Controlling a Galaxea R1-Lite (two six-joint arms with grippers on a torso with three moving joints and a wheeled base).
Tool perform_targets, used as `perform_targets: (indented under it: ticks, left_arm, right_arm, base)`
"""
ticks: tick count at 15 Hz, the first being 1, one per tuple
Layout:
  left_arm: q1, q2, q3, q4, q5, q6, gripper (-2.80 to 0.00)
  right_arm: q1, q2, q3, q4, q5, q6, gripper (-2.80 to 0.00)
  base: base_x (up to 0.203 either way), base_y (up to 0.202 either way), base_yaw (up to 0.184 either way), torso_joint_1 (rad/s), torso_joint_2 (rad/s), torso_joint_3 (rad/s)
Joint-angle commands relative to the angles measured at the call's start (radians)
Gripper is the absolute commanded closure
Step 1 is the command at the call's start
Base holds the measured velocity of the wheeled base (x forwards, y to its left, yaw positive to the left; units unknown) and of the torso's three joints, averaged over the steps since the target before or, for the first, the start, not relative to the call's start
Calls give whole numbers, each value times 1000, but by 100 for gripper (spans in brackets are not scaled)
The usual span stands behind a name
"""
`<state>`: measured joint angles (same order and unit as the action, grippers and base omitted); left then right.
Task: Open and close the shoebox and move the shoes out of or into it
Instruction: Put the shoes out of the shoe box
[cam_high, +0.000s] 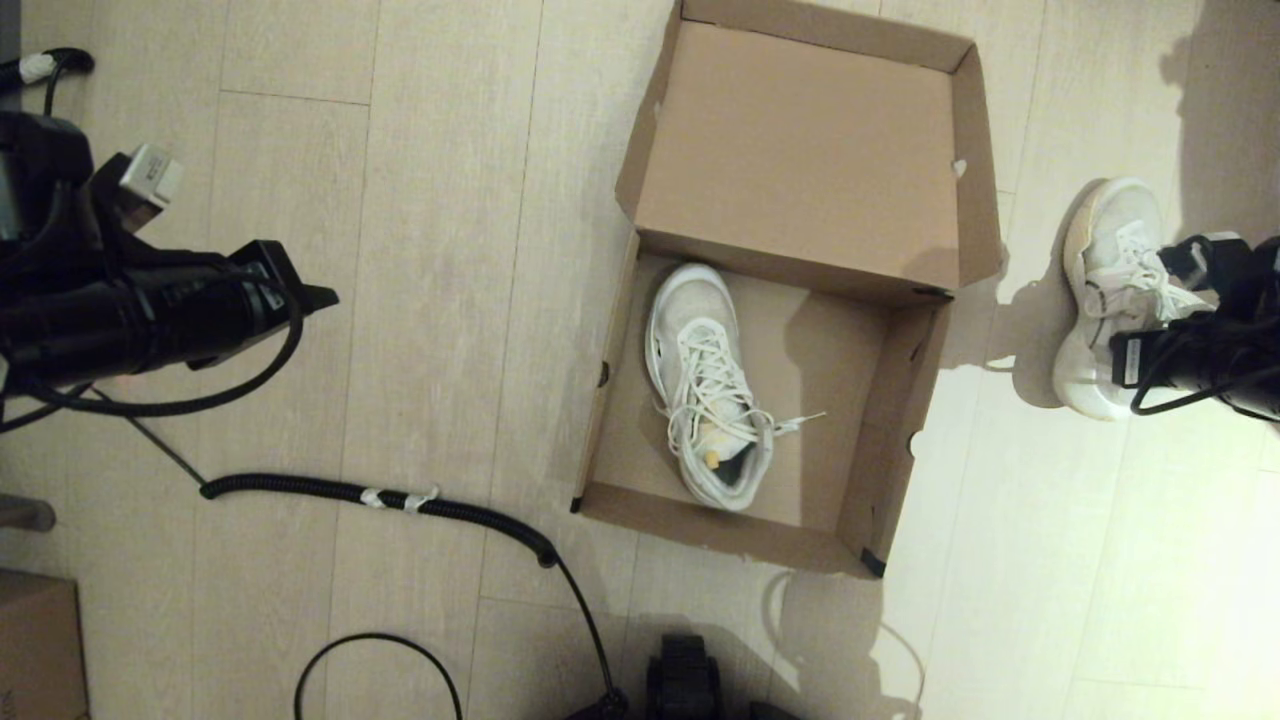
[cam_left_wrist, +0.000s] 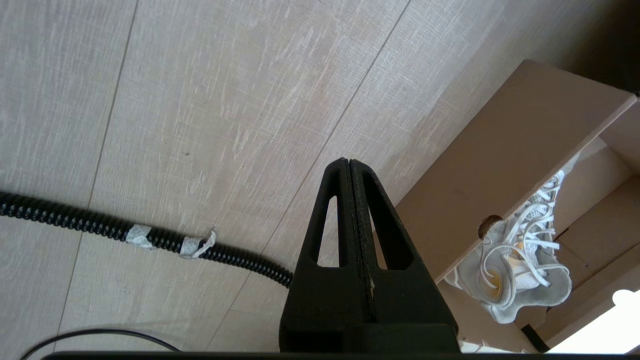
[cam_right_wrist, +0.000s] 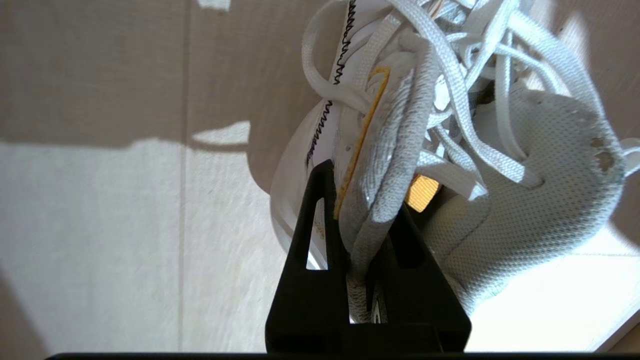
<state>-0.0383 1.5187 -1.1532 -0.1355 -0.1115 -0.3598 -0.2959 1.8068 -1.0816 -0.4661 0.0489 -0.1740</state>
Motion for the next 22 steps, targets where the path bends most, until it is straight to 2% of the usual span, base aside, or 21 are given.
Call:
perform_targets:
  ticks: [1, 6, 11, 12, 17, 20, 22]
  left_arm:
    - [0, 8, 0, -1, 0, -2, 0]
    - [0, 9, 0, 1, 1, -2, 0]
    - [1, 11, -2, -1, 4, -1, 0]
    - [1, 6, -2, 1, 4, -1, 0]
    - [4, -6, -3, 1, 8, 1, 0]
    - [5, -30, -5, 8, 9, 4, 0]
    - [19, -49, 0, 14, 10, 4, 0]
  right_arm:
    - [-9, 53, 0, -28, 1, -3, 0]
    - [-28, 101, -11, -49, 16, 2, 0]
    - [-29, 21, 33, -41, 53, 8, 0]
    - [-31, 17, 49, -40, 64, 5, -280]
    - [-43, 37, 65, -48, 66, 8, -280]
    - [-56, -67, 92, -22, 104, 15, -280]
    - [-56, -192, 96, 61, 150, 73, -280]
  base:
    - [0, 0, 0, 0, 0, 0]
    - [0, 0, 0, 0, 0, 0]
    - [0, 0, 0, 0, 0, 0]
    - [0, 0, 0, 0, 0, 0]
    - [0, 0, 0, 0, 0, 0]
    - [0, 0, 0, 0, 0, 0]
    - [0, 0, 0, 0, 0, 0]
